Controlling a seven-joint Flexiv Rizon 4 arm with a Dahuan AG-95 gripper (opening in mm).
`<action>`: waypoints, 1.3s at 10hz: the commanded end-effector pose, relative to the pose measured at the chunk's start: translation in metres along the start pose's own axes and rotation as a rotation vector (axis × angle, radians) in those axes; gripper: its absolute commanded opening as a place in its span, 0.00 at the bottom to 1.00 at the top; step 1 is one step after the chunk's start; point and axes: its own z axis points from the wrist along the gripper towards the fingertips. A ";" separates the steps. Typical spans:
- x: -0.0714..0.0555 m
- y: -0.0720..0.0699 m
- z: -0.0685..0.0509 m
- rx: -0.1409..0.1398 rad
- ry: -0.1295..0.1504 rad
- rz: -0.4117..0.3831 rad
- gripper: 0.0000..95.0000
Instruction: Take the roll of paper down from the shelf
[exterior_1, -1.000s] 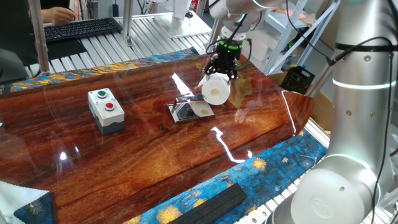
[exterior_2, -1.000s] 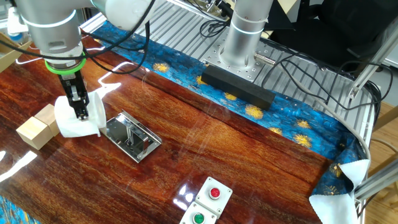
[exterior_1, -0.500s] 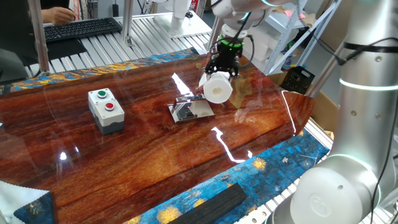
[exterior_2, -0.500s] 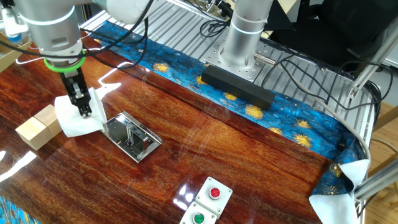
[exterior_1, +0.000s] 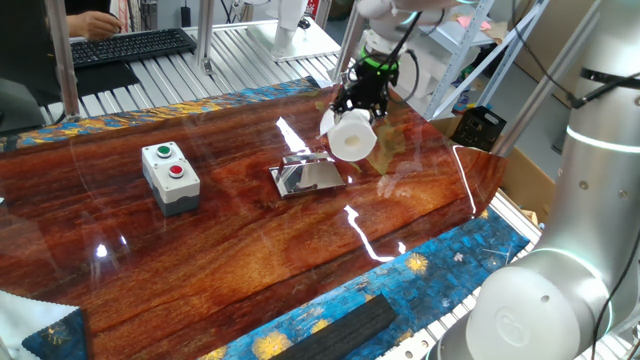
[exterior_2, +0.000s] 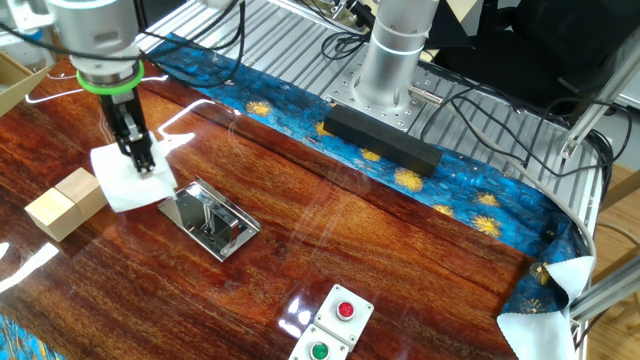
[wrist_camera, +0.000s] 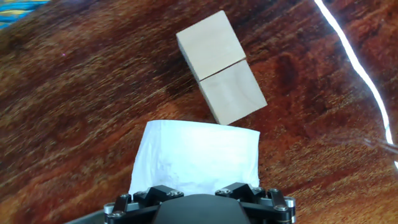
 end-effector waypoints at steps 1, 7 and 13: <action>0.010 0.010 -0.010 0.004 0.003 -0.024 0.00; 0.058 0.055 -0.047 -0.022 0.047 -0.037 0.00; 0.097 0.108 -0.055 -0.016 0.034 -0.074 0.00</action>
